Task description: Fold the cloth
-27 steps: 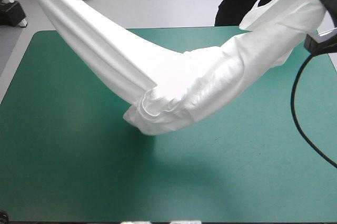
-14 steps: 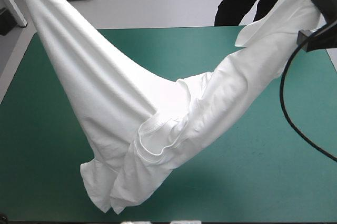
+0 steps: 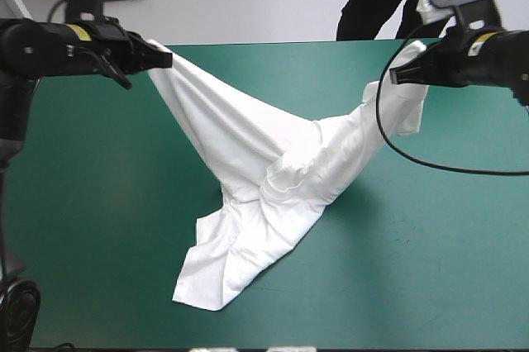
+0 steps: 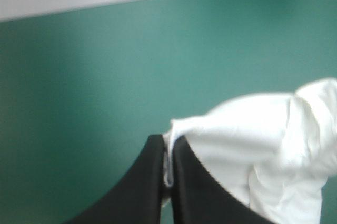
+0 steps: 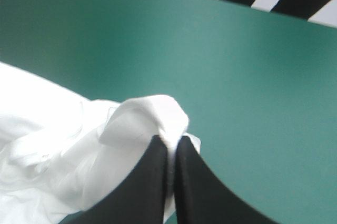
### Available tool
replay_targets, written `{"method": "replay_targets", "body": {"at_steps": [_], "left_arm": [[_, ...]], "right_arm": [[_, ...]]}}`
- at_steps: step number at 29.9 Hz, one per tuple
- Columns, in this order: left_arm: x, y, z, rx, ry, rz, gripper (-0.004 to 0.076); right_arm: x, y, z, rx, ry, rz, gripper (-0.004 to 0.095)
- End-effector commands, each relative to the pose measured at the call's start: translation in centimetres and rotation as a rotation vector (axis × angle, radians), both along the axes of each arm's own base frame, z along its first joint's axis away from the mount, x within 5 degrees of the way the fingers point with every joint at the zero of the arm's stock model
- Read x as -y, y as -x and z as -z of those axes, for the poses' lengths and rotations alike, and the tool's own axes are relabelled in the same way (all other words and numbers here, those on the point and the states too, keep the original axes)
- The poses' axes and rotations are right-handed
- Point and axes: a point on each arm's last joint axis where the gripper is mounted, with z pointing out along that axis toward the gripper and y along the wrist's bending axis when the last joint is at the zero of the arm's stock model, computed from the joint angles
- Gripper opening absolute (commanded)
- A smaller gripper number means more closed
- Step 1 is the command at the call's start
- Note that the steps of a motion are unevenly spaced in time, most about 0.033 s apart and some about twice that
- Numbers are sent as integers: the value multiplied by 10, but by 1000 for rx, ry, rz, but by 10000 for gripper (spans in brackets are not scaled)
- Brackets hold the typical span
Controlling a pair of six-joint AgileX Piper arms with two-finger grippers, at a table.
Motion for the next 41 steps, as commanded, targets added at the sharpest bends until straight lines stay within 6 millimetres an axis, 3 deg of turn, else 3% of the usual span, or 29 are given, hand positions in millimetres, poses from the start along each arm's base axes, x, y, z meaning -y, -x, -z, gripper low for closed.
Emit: {"method": "replay_targets", "body": {"at_steps": [1,12,17,22,28,32,35,41], "left_arm": [[5,-22,29,-36,-5,-3,-9],[18,-127,144,-132,-110,-68,-9],[22,-155,193,-187,-142,-77,-9],[19,-173,226,-191,-215,-116,-9],[18,-191,247,-121,-215,-123,-9],[18,-196,253,-94,-215,-125,5],[18,-197,254,-84,-216,-122,98],[17,-191,242,-106,-208,-129,428]], "right_arm": [[-4,-29,19,69,-23,26,-17],[-19,-124,111,-67,-59,85,-17],[-18,-150,151,-150,-66,111,-17],[-8,-170,179,-169,-65,146,-17],[10,-186,206,-229,-86,216,-17],[12,-190,218,-282,-60,208,-16],[11,-190,218,-283,-58,200,31],[8,-192,197,-252,-93,183,322]]}}
